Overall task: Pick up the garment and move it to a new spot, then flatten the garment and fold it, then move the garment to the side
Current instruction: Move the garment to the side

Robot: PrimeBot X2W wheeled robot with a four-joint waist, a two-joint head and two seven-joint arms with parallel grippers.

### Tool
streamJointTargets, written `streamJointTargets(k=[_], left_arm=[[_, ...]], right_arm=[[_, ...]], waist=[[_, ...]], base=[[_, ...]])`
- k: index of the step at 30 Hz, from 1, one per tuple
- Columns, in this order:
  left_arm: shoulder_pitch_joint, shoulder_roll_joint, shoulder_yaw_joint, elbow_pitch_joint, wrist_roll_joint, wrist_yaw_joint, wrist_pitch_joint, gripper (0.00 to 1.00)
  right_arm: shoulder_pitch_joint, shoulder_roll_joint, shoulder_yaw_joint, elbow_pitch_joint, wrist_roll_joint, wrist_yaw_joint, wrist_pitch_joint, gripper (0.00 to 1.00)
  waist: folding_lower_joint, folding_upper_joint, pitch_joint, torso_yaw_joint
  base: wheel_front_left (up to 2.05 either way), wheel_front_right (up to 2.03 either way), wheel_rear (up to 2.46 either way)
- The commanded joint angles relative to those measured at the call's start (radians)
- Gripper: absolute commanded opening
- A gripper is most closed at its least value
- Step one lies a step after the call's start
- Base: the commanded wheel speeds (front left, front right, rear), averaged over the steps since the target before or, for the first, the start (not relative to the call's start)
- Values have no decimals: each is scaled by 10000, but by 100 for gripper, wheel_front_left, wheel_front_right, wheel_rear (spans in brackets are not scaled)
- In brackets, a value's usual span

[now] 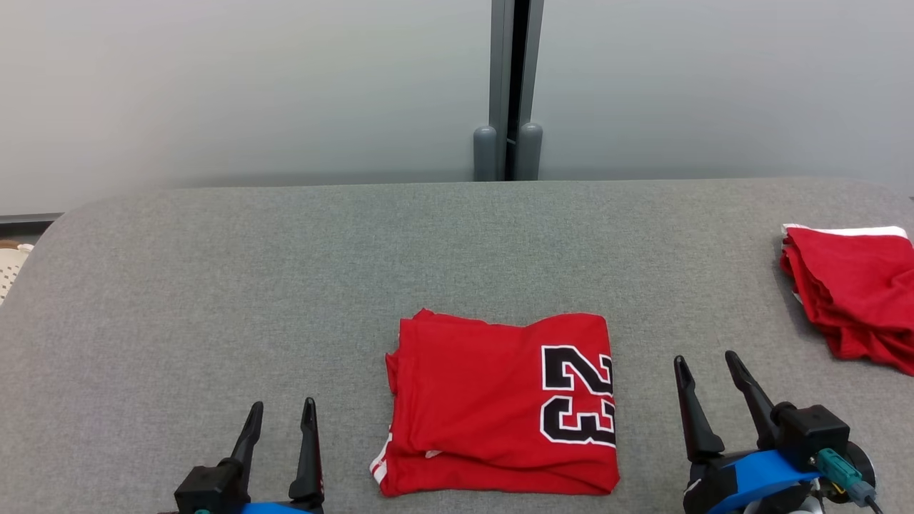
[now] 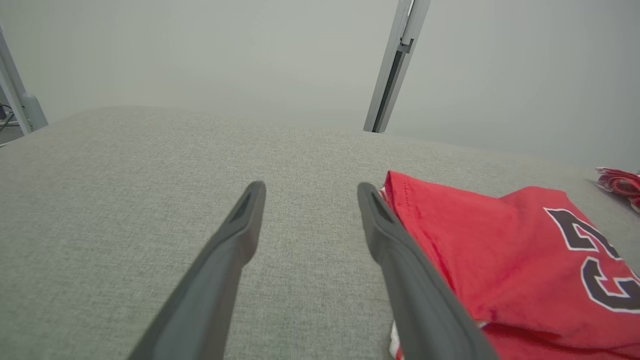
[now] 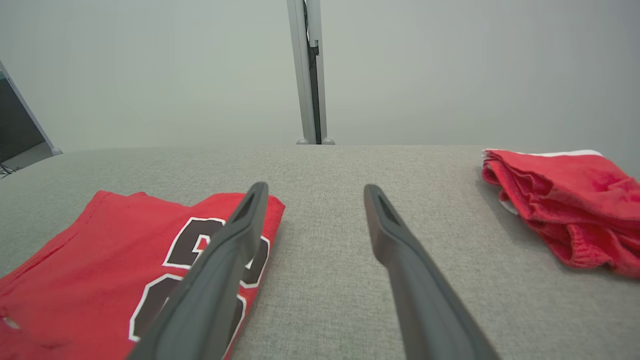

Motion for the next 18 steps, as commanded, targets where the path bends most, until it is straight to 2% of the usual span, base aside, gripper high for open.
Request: streamJointTargets(k=[1,12,18], left_arm=[[100,-21,43,6,28,-23,-44,100],[137,-94,90,37,206,-85,-44,100],[-179,-93,63,-41,385,-137,-44,100]], right_arm=[[118,-11,-9,-38,53,1,-52,100],[159,-13,-30,396,-28,1,-35,100],[-509,-13,-97,830,-538,1,468,100]], waist=[[1,0,-16,3],[1,0,-84,96],[1,0,97,276]], base=[[0,0,0],[0,0,0],[0,0,0]])
